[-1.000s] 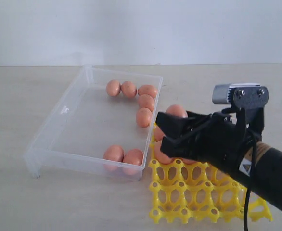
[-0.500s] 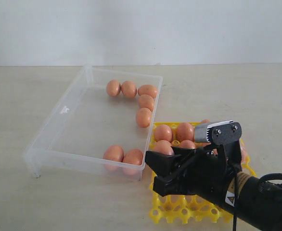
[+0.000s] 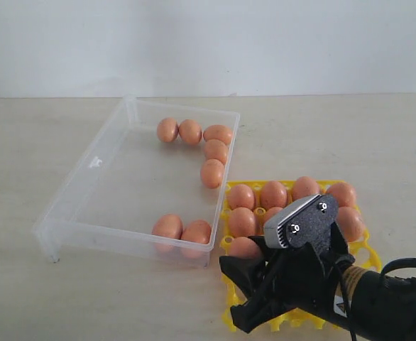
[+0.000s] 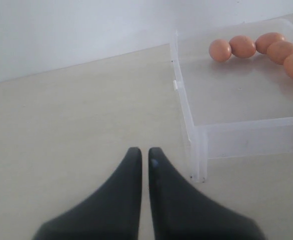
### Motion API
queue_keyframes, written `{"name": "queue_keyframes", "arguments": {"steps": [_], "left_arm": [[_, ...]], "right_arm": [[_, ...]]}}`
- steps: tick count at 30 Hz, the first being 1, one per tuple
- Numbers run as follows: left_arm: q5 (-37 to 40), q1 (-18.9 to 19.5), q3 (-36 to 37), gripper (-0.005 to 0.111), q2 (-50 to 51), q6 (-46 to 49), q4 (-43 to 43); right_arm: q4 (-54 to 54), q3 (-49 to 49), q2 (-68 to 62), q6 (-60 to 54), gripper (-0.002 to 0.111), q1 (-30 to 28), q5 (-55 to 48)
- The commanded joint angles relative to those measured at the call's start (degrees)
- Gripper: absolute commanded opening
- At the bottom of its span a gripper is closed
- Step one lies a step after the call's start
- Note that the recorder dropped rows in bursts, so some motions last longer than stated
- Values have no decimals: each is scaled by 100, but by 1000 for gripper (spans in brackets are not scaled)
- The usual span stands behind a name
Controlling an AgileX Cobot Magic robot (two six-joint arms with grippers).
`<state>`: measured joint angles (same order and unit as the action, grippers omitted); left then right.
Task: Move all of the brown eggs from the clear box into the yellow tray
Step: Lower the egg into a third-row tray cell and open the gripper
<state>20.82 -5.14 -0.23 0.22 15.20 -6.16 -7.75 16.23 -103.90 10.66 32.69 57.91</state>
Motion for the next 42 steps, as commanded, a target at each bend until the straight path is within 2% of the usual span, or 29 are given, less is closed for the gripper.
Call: {"name": "queue_keyframes", "arguments": {"steps": [1, 5, 10, 12, 16, 21, 26, 29, 32, 33, 34, 35, 36, 37, 38, 40, 42], "left_arm": [[-22, 21, 23, 4, -22, -61, -1], [-22, 21, 23, 4, -22, -61, -1], [-22, 21, 23, 4, -22, -61, -1], [-22, 21, 23, 4, -22, -61, -1], [-22, 21, 23, 4, -22, -61, -1], [-22, 21, 23, 4, -22, -61, -1], [-22, 21, 23, 4, -22, -61, -1], [-22, 21, 23, 4, -22, -61, -1], [-22, 21, 23, 4, -22, -61, -1], [-22, 21, 23, 4, -22, -61, -1], [-22, 21, 23, 4, -22, -61, -1], [-22, 21, 23, 4, -22, -61, -1], [-22, 21, 23, 4, -22, -61, -1], [-22, 21, 23, 4, -22, -61, -1], [-22, 21, 23, 4, -22, -61, -1], [-22, 21, 23, 4, -22, -61, -1], [-22, 21, 23, 4, -22, -61, -1]], "right_arm": [[44, -9, -14, -209, 0, -14, 7], [44, -9, -14, -324, 10, -14, 30], [44, -9, -14, -414, 42, -14, 50], [44, -9, -14, -462, 50, -14, 74], [44, -9, -14, -659, 58, -14, 149], [44, -9, -14, -705, 58, -14, 469], [79, -9, 267, -751, 58, -14, 1206], [1124, 119, 915, -994, 58, -14, 1206], [1503, 119, 1170, -994, 54, -14, 1206], [1378, 109, 1271, -994, 38, -14, 1001], [1051, 109, 1451, -994, 12, -14, 497], [775, 109, 1604, -994, 0, -14, 155], [373, 109, 1930, -721, -1, -14, -670], [281, 109, 2119, -438, 0, -14, -1182], [275, 109, 2428, 182, 0, -14, -2201], [94, 109, 2617, 547, 0, -14, -3577], [-239, 109, 2604, 562, 0, -14, -3947]]}}
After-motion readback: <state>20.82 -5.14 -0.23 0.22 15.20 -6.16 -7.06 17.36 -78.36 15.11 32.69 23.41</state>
